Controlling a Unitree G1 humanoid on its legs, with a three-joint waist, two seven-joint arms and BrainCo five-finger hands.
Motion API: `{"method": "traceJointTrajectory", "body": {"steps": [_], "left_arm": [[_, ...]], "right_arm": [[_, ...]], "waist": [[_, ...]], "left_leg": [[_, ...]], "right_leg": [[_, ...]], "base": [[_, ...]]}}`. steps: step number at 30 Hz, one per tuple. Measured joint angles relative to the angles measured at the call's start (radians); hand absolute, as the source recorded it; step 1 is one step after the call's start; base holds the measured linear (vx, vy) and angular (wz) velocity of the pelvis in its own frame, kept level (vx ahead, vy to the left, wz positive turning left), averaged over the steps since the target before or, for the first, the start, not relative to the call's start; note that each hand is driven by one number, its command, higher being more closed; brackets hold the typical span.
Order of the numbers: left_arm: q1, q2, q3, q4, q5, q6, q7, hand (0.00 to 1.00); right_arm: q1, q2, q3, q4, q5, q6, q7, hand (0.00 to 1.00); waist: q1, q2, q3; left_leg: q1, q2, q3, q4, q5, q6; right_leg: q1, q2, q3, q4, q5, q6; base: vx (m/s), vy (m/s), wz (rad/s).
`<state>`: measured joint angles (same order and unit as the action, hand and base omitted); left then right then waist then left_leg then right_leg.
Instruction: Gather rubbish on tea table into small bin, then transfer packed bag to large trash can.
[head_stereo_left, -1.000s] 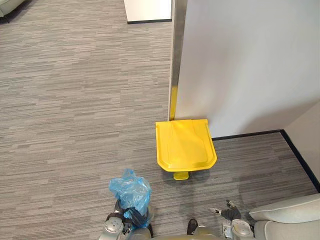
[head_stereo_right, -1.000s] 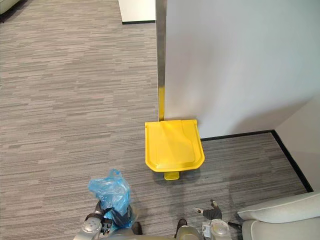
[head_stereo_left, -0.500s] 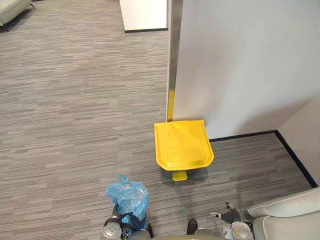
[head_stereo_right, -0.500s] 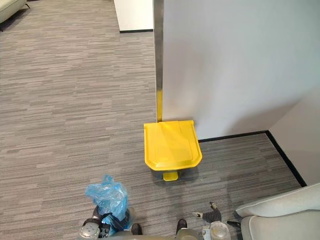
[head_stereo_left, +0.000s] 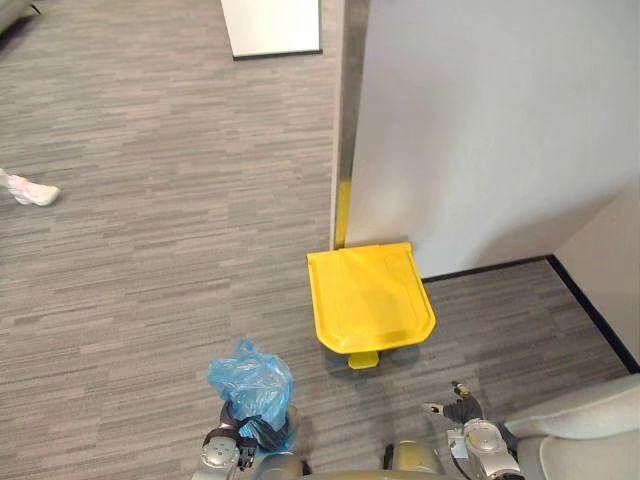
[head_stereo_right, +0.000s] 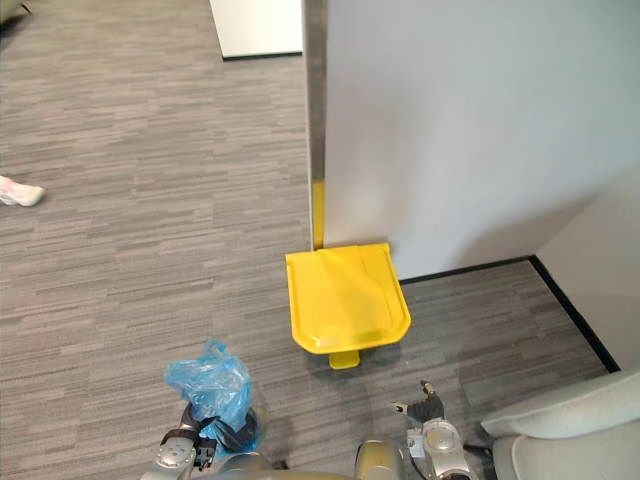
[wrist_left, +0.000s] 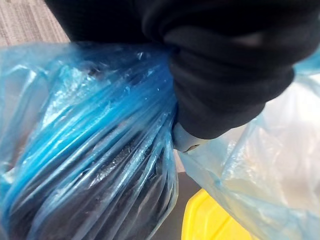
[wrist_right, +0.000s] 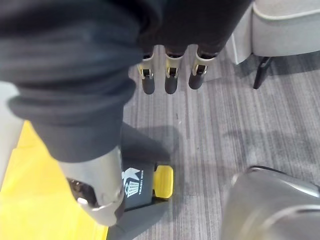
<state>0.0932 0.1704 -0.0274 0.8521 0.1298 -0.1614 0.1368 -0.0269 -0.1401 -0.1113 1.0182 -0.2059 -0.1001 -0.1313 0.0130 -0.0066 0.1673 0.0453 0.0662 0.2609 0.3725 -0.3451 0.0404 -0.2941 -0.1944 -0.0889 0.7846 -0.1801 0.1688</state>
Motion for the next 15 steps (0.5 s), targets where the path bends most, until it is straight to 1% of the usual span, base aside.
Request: {"method": "traceJointTrajectory", "body": {"steps": [1, 2, 3, 4, 5, 6, 7, 8, 9, 10, 11, 12, 13, 14, 15], "left_arm": [[-0.002, 0.002, 0.0, 0.0, 0.0, 0.001, 0.0, 1.0], [-0.012, 0.019, 0.0, 0.001, 0.0, 0.001, 0.001, 1.0], [-0.015, 0.021, 0.0, 0.001, 0.0, 0.001, 0.001, 1.0], [-0.032, 0.022, 0.0, 0.002, 0.0, 0.002, 0.001, 1.0], [-0.039, 0.02, 0.0, 0.001, 0.0, 0.001, 0.001, 1.0], [-0.047, 0.013, 0.0, 0.001, 0.0, 0.001, 0.001, 1.0], [-0.052, -0.01, 0.0, 0.001, 0.001, 0.001, 0.001, 1.0], [-0.053, -0.016, -0.001, 0.001, 0.002, -0.001, 0.001, 1.0], [-0.062, -0.018, 0.0, 0.0, 0.002, -0.002, 0.001, 1.0], [-0.078, -0.018, 0.0, 0.0, 0.003, -0.001, 0.001, 1.0], [-0.084, -0.02, 0.0, 0.0, 0.014, -0.002, 0.0, 1.0], [-0.085, -0.021, 0.0, -0.002, 0.022, -0.002, -0.001, 1.0], [-0.086, -0.022, 0.0, -0.003, 0.032, -0.002, -0.002, 1.0], [-0.089, -0.023, 0.0, -0.003, 0.04, -0.001, -0.003, 1.0], [-0.098, -0.029, 0.001, -0.003, 0.039, -0.001, -0.003, 1.0]], "right_arm": [[0.001, 0.002, 0.003, 0.001, 0.0, 0.0, 0.001, 0.0], [0.005, 0.004, 0.002, 0.001, 0.001, 0.001, 0.0, 0.0], [0.005, 0.004, 0.001, 0.001, 0.001, 0.001, 0.0, 0.0], [0.011, 0.004, -0.014, 0.001, 0.001, 0.002, -0.001, 0.0], [0.016, 0.004, -0.021, 0.001, 0.002, 0.003, -0.001, 0.0], [0.022, 0.006, -0.044, 0.001, 0.003, 0.015, 0.0, 0.0], [0.025, -0.005, -0.063, -0.001, 0.008, 0.022, -0.002, 0.0], [0.031, -0.006, -0.076, -0.003, 0.011, 0.023, -0.001, 0.0], [0.03, -0.004, -0.089, -0.018, 0.016, 0.023, -0.001, 0.0], [0.036, 0.003, -0.114, -0.035, 0.02, 0.024, -0.001, 0.0], [0.047, 0.014, -0.138, -0.049, 0.023, 0.03, 0.0, 0.0], [0.057, 0.02, -0.149, -0.062, 0.029, 0.03, 0.0, 0.0], [0.071, 0.029, -0.161, -0.077, 0.041, 0.03, 0.0, 0.0], [0.083, 0.041, -0.173, -0.092, 0.057, 0.032, 0.0, 0.0], [0.079, 0.049, -0.187, -0.101, 0.063, 0.033, 0.001, 0.0]], "waist": [[0.0, -0.006, 0.004], [-0.002, -0.018, 0.016], [-0.002, -0.019, 0.02], [-0.004, -0.022, 0.039], [-0.004, -0.026, 0.047], [-0.004, -0.028, 0.062], [-0.003, -0.009, 0.072], [0.0, 0.008, 0.071], [0.0, 0.018, 0.073], [0.0, 0.022, 0.078], [-0.001, 0.024, 0.078], [0.0, 0.024, 0.078], [-0.001, 0.021, 0.076], [-0.001, 0.014, 0.069], [-0.001, 0.018, 0.068]], "left_leg": [[0.01, 0.0, -0.008, 0.015, -0.02, 0.004], [0.024, 0.005, -0.024, 0.059, -0.057, 0.01], [0.029, 0.005, -0.025, 0.062, -0.061, 0.011], [0.045, 0.003, -0.043, 0.079, -0.07, -0.002], [0.049, 0.0, -0.05, 0.091, -0.077, -0.01], [0.07, -0.006, -0.071, 0.108, -0.097, -0.039], [0.094, 0.01, -0.098, 0.114, -0.107, -0.054], [0.096, 0.021, -0.105, 0.109, -0.107, -0.056], [0.103, 0.021, -0.117, 0.088, -0.104, -0.06], [0.128, 0.018, -0.126, 0.05, -0.104, -0.063], [0.165, 0.019, -0.133, 0.019, -0.106, -0.066], [0.183, 0.021, -0.137, 0.008, -0.111, -0.074], [0.204, 0.023, -0.15, -0.007, -0.12, -0.083], [0.218, 0.025, -0.159, -0.03, -0.125, -0.09], [0.214, 0.033, -0.159, -0.045, -0.123, -0.093]], "right_leg": [[-0.016, 0.008, 0.002, 0.003, -0.02, -0.025], [-0.067, 0.036, 0.006, -0.101, -0.017, -0.043], [-0.071, 0.04, 0.005, -0.137, -0.009, -0.041], [-0.07, 0.058, -0.001, -0.324, 0.058, -0.035], [-0.059, 0.067, -0.011, -0.417, 0.101, -0.028], [-0.032, 0.078, -0.022, -0.544, 0.175, -0.032], [-0.001, 0.086, -0.028, -0.542, 0.201, -0.038], [0.002, 0.092, -0.032, -0.536, 0.182, -0.036], [-0.009, 0.092, -0.036, -0.51, 0.169, -0.048], [-0.026, 0.086, -0.038, -0.443, 0.147, -0.063], [-0.042, 0.085, -0.039, -0.356, 0.085, -0.076], [-0.046, 0.083, -0.04, -0.318, 0.056, -0.079], [-0.057, 0.078, -0.046, -0.26, 0.014, -0.077], [-0.079, 0.071, -0.05, -0.208, -0.028, -0.081], [-0.088, 0.073, -0.055, -0.206, -0.033, -0.076]], "base": [[0.17, 0.025, 0.36], [0.12, -0.018, 0.33], [0.23, -0.053, 0.56], [0.15, -0.038, 0.46], [0.31, -0.097, 0.67], [0.29, -0.087, 0.53], [0.34, -0.084, 0.38], [0.3, -0.054, 0.2], [0.26, -0.067, 0.25], [0.29, -0.115, 0.33], [0.22, -0.105, 0.29], [0.18, -0.083, 0.19], [0.23, -0.099, 0.19], [0.27, -0.114, 0.14], [0.26, -0.113, 0.07]]}}
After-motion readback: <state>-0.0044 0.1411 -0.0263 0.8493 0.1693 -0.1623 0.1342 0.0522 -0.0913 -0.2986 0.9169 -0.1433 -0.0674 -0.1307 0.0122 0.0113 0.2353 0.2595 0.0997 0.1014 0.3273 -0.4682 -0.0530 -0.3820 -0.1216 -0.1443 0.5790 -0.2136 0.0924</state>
